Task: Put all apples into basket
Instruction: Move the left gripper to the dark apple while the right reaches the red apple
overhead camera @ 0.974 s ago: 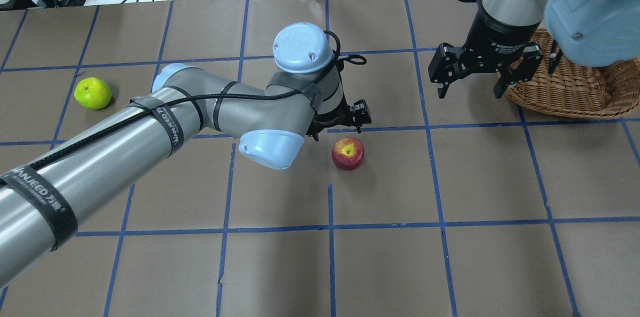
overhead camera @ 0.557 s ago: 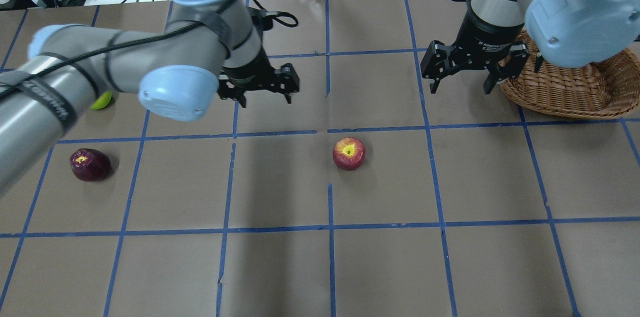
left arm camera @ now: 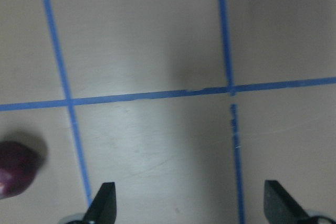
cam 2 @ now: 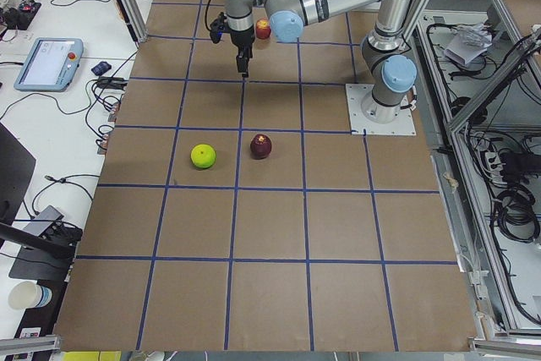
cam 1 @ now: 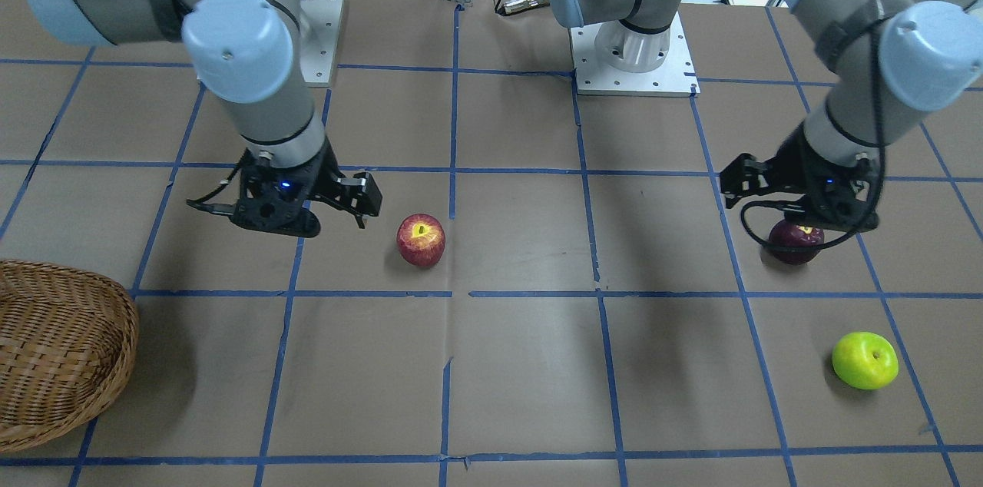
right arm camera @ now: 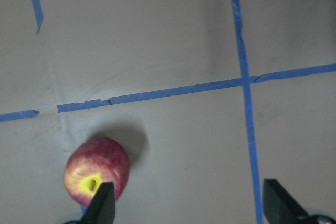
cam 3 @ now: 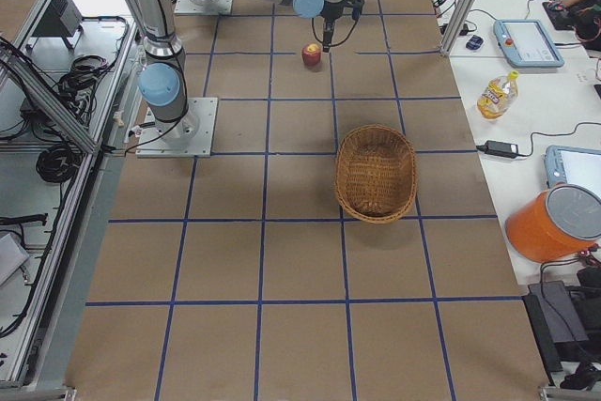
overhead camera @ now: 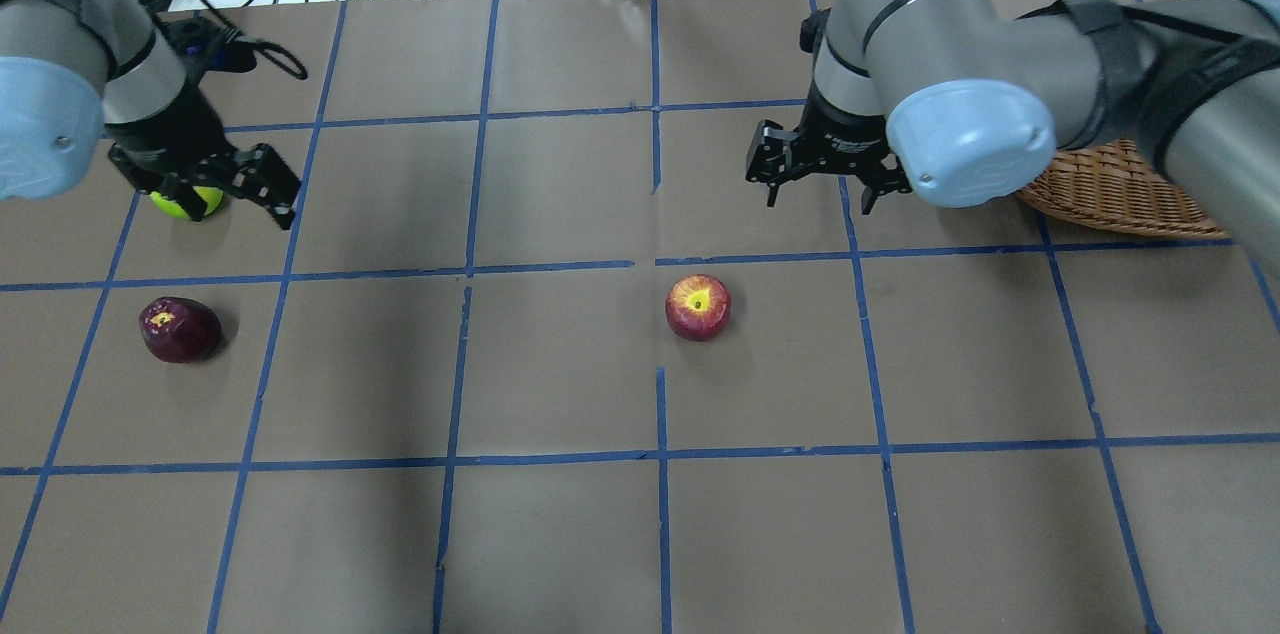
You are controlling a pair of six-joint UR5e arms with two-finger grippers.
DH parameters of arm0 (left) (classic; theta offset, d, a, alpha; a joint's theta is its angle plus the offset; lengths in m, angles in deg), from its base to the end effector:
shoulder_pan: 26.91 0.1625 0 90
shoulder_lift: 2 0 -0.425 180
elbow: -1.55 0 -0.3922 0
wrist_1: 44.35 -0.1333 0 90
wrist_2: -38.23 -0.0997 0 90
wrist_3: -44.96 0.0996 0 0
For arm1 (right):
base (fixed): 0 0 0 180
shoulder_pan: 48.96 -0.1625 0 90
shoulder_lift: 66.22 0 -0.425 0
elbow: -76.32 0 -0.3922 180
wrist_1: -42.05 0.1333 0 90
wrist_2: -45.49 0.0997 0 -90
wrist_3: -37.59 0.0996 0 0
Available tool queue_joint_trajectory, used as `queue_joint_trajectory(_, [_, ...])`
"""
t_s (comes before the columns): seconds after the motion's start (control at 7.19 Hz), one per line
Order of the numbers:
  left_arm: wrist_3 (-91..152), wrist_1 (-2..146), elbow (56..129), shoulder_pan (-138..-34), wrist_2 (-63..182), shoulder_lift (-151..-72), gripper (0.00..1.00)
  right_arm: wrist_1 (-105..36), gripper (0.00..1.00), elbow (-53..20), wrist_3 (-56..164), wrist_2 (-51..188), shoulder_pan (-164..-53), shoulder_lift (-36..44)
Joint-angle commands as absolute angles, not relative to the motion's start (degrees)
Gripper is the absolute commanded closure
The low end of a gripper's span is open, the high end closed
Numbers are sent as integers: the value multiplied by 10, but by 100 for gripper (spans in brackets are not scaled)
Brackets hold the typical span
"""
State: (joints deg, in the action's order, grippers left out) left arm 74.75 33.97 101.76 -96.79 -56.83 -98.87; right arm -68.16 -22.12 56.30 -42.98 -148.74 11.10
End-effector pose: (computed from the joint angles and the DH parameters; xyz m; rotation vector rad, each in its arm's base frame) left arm 0.0605 -0.5270 0.3611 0.2673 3.0840 0.1901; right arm 0.2286 -0.5261 0.3347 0.2432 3.1099 0.0343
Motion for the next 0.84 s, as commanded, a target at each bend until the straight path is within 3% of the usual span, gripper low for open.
queue_joint_trajectory(0.0, [892, 281, 1058, -849, -573, -1018, 0, -744, 0, -219, 625, -427, -1543, 51])
queue_joint_trajectory(0.28, [940, 185, 1075, -843, -570, -1051, 0, -745, 0, -225, 623, -401, -1553, 19])
queue_joint_trajectory(0.7, [953, 175, 1101, -822, -570, -1074, 0, -745, 0, -231, 618, -379, -1553, 4])
